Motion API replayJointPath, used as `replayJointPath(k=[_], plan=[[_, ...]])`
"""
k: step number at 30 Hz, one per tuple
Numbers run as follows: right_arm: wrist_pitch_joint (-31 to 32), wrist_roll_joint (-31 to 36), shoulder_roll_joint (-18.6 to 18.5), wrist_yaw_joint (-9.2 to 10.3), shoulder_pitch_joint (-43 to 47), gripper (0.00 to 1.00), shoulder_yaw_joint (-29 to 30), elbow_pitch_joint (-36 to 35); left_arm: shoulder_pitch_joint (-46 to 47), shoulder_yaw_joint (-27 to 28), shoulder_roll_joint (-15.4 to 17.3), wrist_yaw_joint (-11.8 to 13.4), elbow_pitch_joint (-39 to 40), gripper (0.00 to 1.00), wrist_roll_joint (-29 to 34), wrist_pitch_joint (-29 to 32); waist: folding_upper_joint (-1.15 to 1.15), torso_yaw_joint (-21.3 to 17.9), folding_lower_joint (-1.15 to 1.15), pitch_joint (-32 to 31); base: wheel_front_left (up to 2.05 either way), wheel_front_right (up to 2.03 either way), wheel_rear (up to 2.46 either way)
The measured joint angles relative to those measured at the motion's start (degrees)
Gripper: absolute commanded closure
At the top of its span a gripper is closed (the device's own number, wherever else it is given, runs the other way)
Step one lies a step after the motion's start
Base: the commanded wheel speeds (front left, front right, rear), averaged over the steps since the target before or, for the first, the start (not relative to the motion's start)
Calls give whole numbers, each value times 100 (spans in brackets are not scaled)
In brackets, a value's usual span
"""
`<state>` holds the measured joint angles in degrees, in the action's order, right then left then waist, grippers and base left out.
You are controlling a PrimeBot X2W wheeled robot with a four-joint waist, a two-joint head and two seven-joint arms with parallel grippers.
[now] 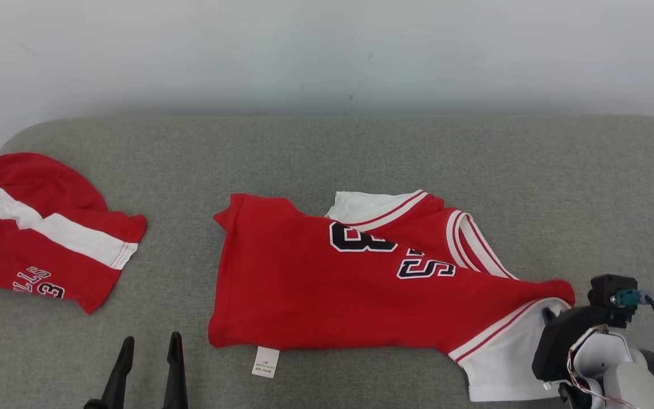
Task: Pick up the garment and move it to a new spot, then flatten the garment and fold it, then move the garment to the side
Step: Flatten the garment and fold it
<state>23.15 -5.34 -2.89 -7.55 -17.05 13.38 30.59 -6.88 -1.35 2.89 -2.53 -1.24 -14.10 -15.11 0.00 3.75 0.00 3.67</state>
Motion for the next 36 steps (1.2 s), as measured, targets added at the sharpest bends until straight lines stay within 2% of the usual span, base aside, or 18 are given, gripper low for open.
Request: replayJointPath(k=[10, 11, 12, 13, 19, 26, 29, 33, 36], plan=[[-409, 314, -116, -1, -817, 100, 146, 545, 288, -21, 0, -35, -21, 0, 31, 0, 0, 164, -1, 297, 0, 0, 0], [-441, 348, -121, 0, -883, 89, 136, 602, 305, -23, 1, -35, -24, 0, 31, 0, 0, 180, 0, 312, 0, 0, 0], [-489, 352, -127, 0, -942, 54, 133, 655, 314, -27, 0, -35, -32, 0, 31, 0, 0, 195, 0, 325, 0, 0, 0], [-559, 352, -127, 0, -998, 0, 141, 703, 319, -29, 0, -35, -41, 0, 32, 0, -1, 207, -1, 332, 0, 0, 0], [-1029, 413, -136, -1, -971, 0, 211, 810, 305, -14, -1, 5, -127, 0, 0, 0, 0, 216, 0, 185, 0, 0, 0], [-1983, 498, -116, 0, -336, 0, 63, 194, 94, 115, 1, 86, -175, 0, -36, 0, 0, 112, 1, -181, 0, 0, 0], [-2331, 491, -100, 0, -44, 0, -212, -220, 46, 166, 0, 101, -172, 0, -54, 0, 0, 20, 1, -334, 0, 0, 0], [-2759, 112, -83, 0, 298, 0, -803, -783, 52, 254, -1, 149, -159, 0, -64, 0, 0, -155, 1, -469, 0, 0, 0], [-3077, -48, -199, 0, 669, 0, -1303, -1209, 54, 309, -1, 169, -207, 0, -66, 0, 0, -328, 1, -589, 0, 0, 0]])
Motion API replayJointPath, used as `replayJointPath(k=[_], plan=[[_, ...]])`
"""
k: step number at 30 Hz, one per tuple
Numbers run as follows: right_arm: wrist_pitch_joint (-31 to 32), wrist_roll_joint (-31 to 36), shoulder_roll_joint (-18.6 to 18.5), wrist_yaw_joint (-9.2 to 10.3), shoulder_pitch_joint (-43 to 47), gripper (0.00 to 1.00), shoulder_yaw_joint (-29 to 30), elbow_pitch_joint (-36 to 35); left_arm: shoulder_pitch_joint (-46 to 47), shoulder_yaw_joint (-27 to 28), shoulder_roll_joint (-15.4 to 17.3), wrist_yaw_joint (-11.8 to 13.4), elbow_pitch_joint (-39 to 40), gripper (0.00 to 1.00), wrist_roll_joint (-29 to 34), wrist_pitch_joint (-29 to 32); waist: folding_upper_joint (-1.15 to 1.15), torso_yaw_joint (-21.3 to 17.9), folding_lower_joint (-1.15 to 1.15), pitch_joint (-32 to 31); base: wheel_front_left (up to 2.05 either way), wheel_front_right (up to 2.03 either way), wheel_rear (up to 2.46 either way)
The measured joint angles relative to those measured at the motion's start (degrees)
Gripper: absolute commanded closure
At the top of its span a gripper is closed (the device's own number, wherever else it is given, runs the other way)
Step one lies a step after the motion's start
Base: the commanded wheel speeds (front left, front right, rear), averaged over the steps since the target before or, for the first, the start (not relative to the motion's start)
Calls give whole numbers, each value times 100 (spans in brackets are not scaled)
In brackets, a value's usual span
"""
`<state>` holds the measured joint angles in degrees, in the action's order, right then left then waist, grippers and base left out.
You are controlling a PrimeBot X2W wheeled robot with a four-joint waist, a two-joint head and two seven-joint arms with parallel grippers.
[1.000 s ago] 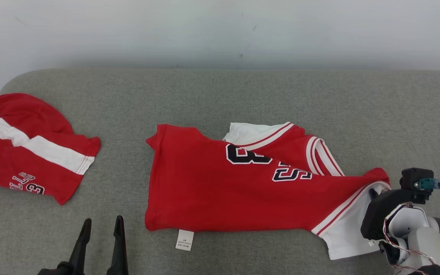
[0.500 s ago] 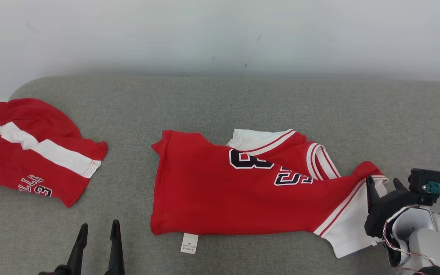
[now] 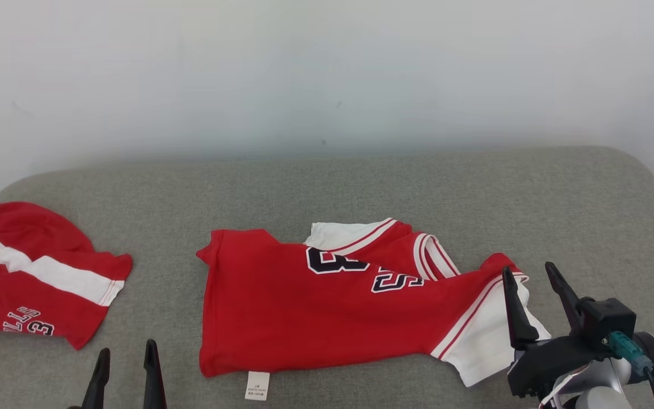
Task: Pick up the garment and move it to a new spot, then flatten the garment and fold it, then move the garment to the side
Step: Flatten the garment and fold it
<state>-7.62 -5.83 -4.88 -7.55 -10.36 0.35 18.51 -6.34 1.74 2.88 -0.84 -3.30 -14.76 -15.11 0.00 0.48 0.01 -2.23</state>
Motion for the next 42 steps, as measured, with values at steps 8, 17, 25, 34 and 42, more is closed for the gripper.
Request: replayJointPath(k=[8, 17, 25, 34, 42], plan=[[-145, -141, -103, 0, 503, 0, -549, -397, 16, 88, 0, 33, -175, 0, -4, 0, 0, -239, 0, -212, 0, 0, 0], [13, -187, 40, -1, 993, 0, -711, -584, -17, -26, 5, -73, -448, 0, 4, 9, 0, -375, 0, -431, 0, 0, 0], [155, -171, 77, -1, 1160, 0, -681, -593, 43, -124, 26, -86, -764, 0, 1, 179, 0, -414, -1, -527, 0, 0, 0], [250, -215, 103, 0, 1181, 0, -633, -589, 43, -134, 74, -60, -927, 0, -27, 209, 0, -440, -1, -563, 0, 0, 0], [309, -223, 115, 0, 1219, 0, -579, -588, 43, -172, 105, -22, -962, 0, -56, 208, 0, -418, -1, -530, 0, 0, 0]])
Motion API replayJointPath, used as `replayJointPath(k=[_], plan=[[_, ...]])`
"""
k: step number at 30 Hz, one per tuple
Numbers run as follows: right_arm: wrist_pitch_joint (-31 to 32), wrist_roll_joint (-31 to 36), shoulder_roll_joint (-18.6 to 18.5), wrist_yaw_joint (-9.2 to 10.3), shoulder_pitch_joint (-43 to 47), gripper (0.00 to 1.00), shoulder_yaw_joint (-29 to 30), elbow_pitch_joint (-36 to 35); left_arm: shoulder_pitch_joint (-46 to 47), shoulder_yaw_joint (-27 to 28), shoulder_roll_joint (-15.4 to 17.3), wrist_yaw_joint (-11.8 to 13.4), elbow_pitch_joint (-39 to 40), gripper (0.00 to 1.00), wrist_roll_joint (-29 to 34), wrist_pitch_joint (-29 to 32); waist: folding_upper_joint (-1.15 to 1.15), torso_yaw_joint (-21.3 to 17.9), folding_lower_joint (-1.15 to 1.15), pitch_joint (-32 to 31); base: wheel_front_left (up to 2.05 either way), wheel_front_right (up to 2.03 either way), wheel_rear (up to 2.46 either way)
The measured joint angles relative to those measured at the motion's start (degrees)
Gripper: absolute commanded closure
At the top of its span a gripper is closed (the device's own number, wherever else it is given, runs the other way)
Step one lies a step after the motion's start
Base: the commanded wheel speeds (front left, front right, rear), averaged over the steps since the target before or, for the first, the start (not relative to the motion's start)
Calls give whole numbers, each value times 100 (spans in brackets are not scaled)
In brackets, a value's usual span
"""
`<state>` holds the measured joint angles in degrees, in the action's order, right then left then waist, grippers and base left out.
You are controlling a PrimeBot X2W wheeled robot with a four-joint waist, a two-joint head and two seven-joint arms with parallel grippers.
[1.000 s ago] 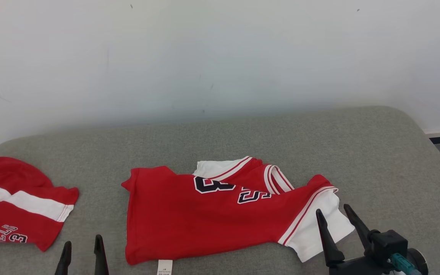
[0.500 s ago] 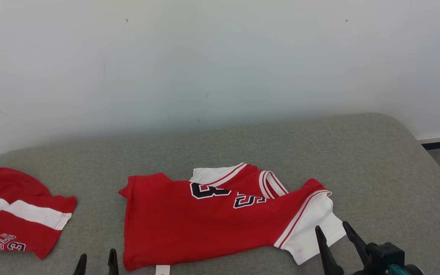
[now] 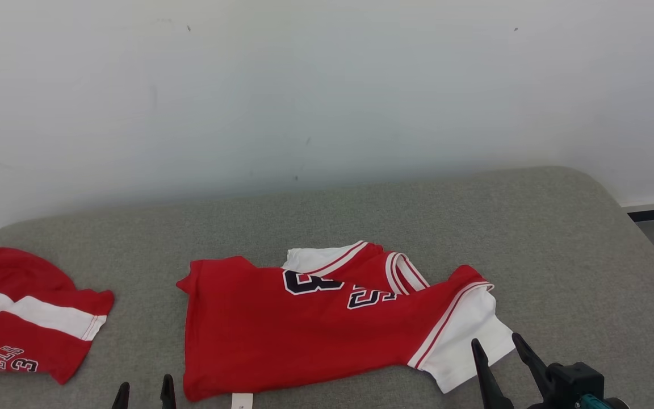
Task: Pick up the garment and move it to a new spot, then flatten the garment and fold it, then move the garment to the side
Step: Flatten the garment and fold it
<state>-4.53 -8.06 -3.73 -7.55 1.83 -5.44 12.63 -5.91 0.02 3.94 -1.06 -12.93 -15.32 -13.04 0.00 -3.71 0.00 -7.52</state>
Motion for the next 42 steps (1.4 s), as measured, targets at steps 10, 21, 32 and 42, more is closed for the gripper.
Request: replayJointPath(k=[10, 21, 32, 42], plan=[[5, 0, 24, 0, 1, 0, 81, -12, 1, -80, 3, 1, -18, 0, -58, -1, 0, 11, 0, 62, 0, 0, 0], [461, 89, -49, 0, -298, 0, 411, 192, 154, -521, -9, -148, -342, 0, -48, 222, 0, 27, 0, 280, 0, 0, 0], [1057, 118, -445, 0, -1317, 0, 525, 1295, 1107, -665, 33, -145, -1657, 0, 65, 242, 0, 46, -1, 804, 0, 0, 0], [1287, -29, -684, 0, -2201, 0, 578, 2529, 1820, -825, 32, -208, -2382, 0, 118, 37, -1, 148, -2, 1387, 0, 0, 0]])
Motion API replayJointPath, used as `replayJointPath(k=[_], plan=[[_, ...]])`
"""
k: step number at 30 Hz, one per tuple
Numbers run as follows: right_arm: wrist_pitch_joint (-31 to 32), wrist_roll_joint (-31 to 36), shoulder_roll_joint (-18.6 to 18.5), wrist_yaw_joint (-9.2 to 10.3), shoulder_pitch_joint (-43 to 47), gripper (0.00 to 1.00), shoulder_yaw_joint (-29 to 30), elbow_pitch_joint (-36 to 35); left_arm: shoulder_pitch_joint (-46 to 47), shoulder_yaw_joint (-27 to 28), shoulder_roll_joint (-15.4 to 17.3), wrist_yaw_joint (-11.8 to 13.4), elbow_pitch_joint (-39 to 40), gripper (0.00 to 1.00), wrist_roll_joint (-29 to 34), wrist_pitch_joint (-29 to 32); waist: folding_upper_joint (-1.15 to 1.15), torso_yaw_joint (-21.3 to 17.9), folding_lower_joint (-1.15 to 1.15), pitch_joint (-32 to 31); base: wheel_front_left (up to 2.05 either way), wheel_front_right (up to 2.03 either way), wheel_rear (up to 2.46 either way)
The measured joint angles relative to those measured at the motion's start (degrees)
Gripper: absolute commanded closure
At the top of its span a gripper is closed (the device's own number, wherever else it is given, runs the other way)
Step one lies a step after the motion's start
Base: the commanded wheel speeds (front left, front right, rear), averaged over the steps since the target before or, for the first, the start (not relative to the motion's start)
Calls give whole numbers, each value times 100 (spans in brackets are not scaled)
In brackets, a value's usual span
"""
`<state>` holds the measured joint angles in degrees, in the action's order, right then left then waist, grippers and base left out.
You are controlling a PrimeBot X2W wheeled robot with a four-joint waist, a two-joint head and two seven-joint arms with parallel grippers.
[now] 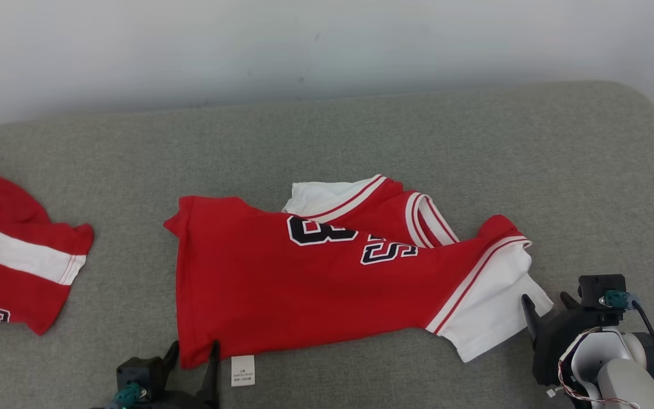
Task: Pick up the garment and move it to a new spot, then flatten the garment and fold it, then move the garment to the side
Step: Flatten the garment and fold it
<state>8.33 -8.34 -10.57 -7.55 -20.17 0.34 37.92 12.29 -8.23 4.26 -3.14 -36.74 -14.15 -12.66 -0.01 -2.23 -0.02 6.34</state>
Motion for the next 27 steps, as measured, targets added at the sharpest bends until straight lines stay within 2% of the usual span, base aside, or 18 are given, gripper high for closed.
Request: replayJointPath(k=[9, 21, 22, 23, 24, 25, 26, 27], plan=[[-36, -286, -134, 2, -218, 0, -199, 598, -66, -118, 34, -146, 103, 0, 12, -215, 1, 226, 1, 191, 0, 0, 0], [-137, -532, -196, 15, -372, 0, -470, 927, -284, -137, 147, -243, 365, 0, 8, -242, 1, 190, 2, 194, 0, 0, 0], [-137, -563, -197, 15, -386, 0, -479, 943, -308, -135, 147, -244, 389, 11, 3, -244, 1, 187, 2, 198, 0, 0, 0], [-137, -584, -200, 15, -401, 0, -492, 966, -321, -135, 147, -246, 402, 31, 3, -245, 1, 184, 2, 201, 0, 0, 0], [-129, -606, -201, 15, -415, 0, -511, 988, -325, -136, 147, -247, 411, 58, 3, -245, 1, 182, 2, 204, 0, 0, 0], [-118, -656, -201, 15, -431, 0, -525, 1014, -326, -136, 146, -250, 413, 66, 0, -245, 1, 180, 2, 205, 0, 0, 0], [-84, -698, -201, 15, -444, 11, -545, 1031, -332, -142, 145, -254, 403, 100, -5, -245, 1, 178, 2, 205, 0, 0, 0], [-73, -734, -203, 15, -456, 36, -568, 1051, -339, -145, 143, -271, 396, 100, -10, -245, 1, 177, 2, 200, 0, 0, 0]])
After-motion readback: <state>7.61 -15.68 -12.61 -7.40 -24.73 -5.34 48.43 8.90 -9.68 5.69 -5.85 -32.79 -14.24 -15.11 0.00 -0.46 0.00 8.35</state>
